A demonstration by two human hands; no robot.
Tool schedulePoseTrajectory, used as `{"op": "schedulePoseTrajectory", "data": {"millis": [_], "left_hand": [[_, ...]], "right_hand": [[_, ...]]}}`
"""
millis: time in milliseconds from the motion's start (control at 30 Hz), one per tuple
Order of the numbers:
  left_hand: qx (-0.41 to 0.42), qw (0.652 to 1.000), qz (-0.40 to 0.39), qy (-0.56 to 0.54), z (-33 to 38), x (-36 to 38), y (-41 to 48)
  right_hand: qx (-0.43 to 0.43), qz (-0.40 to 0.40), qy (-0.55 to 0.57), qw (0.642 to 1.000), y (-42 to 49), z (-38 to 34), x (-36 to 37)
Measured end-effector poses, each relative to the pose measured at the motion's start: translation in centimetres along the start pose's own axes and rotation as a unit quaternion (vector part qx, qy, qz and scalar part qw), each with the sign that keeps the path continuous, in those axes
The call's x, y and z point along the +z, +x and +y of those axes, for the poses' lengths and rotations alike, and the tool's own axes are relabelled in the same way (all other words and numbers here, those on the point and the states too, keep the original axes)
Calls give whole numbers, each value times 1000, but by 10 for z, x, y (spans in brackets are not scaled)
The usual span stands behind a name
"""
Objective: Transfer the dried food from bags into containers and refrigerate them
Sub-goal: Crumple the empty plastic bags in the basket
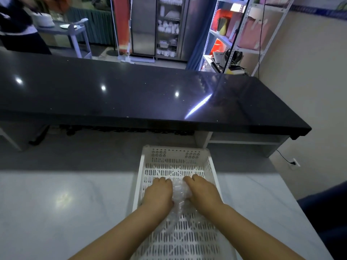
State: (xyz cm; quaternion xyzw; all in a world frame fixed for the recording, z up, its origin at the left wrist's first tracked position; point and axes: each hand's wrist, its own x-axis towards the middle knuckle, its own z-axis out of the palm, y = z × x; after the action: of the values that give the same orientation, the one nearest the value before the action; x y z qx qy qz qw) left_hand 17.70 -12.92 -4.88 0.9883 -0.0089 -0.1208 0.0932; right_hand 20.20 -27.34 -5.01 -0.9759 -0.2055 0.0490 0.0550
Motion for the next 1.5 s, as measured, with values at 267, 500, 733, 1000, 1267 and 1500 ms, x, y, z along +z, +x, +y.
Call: {"op": "schedulePoseTrajectory", "data": {"millis": [267, 500, 733, 1000, 1267, 1500], "left_hand": [[107, 979, 126, -120, 9, -30, -8], [268, 933, 62, -231, 66, -45, -17], [342, 915, 29, -212, 163, -25, -46], [452, 876, -16, -168, 269, 12, -96], [444, 890, -60, -84, 367, 82, -134], [408, 911, -38, -37, 437, 161, -155]], "right_hand": [[58, 178, 35, 982, -26, 5, -24], [213, 273, 37, 938, -83, 36, -52], [369, 310, 42, 875, -184, 58, -68], [495, 320, 27, 807, -295, 85, -60], [474, 227, 135, 840, -403, 143, -17], [423, 169, 177, 872, -474, 232, 48]]}}
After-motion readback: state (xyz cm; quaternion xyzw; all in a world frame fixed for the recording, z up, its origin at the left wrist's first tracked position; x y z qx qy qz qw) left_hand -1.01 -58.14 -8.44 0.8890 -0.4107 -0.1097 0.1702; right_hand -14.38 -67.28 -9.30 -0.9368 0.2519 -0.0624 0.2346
